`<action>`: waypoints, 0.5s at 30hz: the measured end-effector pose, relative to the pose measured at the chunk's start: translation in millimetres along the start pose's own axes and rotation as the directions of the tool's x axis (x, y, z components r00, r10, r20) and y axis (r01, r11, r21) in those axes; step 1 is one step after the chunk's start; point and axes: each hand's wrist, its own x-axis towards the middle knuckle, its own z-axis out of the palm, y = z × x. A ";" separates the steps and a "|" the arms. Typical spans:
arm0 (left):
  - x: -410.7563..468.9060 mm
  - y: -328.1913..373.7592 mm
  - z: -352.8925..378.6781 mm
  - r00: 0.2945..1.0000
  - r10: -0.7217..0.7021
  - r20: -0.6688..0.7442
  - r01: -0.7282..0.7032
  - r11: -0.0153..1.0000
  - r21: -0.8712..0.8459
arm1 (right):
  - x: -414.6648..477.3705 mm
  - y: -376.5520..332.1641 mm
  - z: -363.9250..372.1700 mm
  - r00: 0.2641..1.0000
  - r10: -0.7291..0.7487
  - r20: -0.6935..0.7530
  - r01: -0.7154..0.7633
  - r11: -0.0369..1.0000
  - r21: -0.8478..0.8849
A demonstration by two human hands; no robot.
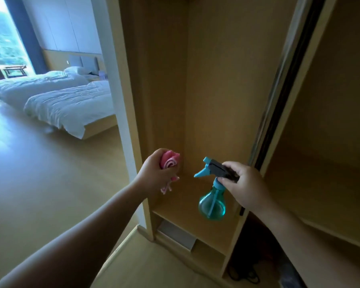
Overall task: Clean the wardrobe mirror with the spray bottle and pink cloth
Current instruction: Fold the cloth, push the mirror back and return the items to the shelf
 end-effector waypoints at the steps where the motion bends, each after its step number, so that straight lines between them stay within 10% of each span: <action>1: 2.0 -4.7 -7.0 1.000 -0.001 0.004 0.001 1.000 0.007 | 1.6 -2.7 9.5 1.000 0.007 -0.001 -0.007 1.000 0.008; 15: 79.7 -84.7 -4.3 0.994 -0.066 0.086 0.054 0.989 0.141 | 48.2 50.6 83.2 0.989 0.134 0.057 -0.138 0.988 0.067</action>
